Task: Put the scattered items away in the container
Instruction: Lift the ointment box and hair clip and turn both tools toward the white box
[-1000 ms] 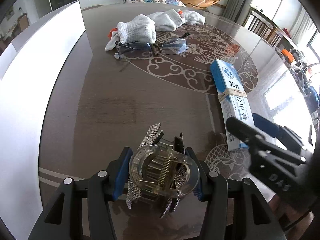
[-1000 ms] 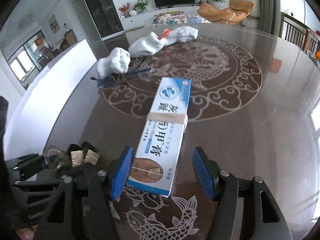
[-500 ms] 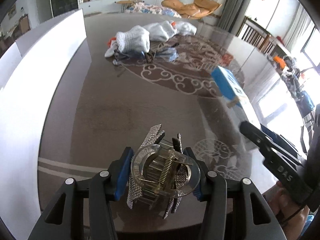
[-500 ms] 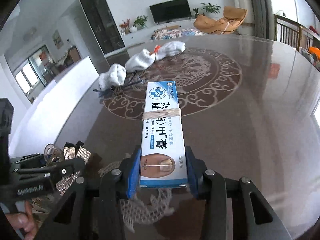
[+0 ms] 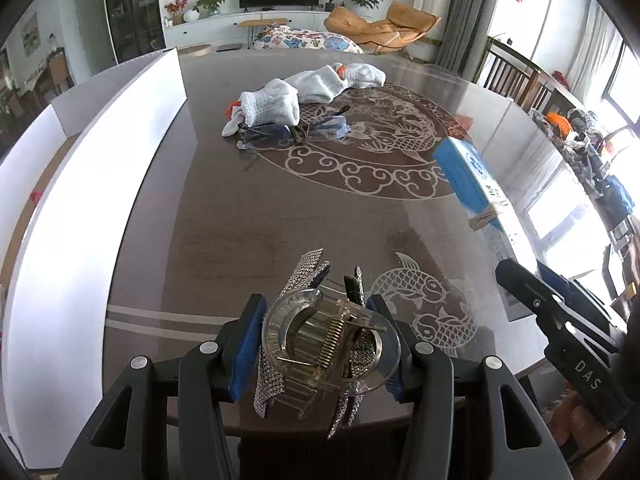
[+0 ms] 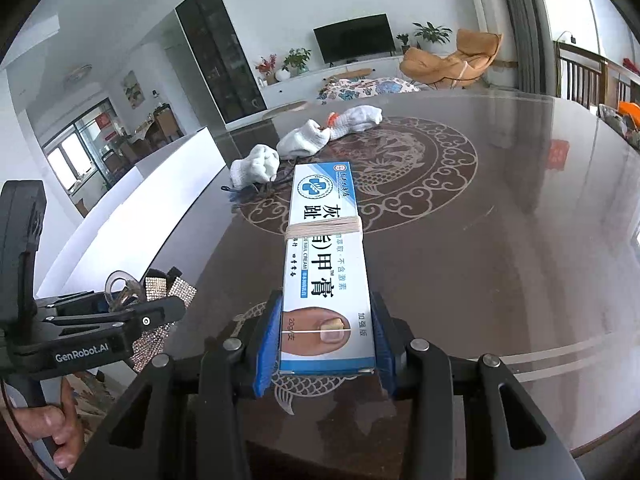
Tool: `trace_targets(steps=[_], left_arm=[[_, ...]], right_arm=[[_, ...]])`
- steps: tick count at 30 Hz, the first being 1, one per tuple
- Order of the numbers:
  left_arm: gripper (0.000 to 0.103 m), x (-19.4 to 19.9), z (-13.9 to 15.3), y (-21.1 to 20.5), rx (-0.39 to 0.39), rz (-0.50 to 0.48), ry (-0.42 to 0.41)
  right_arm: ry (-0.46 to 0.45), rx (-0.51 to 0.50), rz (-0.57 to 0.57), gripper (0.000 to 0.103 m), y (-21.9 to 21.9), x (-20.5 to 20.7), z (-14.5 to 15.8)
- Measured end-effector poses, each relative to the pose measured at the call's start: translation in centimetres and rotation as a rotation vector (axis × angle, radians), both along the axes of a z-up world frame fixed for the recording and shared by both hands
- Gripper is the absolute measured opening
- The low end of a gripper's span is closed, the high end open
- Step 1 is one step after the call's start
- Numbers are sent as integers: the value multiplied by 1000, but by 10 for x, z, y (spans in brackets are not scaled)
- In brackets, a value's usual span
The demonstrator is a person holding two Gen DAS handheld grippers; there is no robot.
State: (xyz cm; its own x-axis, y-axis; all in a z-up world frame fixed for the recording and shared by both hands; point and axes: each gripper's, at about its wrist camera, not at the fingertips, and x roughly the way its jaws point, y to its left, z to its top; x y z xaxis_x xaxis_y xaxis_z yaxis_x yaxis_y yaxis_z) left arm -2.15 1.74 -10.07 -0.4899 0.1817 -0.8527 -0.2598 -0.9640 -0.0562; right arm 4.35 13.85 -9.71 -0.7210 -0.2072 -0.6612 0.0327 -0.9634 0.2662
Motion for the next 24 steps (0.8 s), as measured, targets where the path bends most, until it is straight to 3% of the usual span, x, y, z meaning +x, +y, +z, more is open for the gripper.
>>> trace_targets(steps=[9, 17, 24], left_arm=[[51, -7, 4, 12, -61, 0, 32], [51, 21, 3, -53, -72, 14, 37], [51, 21, 2, -63, -72, 21, 38]], right_arm=[[-7, 6, 2, 41, -2, 9, -1], [-13, 21, 11, 42, -7, 11, -1], [-18, 31, 18, 42, -10, 11, -1]])
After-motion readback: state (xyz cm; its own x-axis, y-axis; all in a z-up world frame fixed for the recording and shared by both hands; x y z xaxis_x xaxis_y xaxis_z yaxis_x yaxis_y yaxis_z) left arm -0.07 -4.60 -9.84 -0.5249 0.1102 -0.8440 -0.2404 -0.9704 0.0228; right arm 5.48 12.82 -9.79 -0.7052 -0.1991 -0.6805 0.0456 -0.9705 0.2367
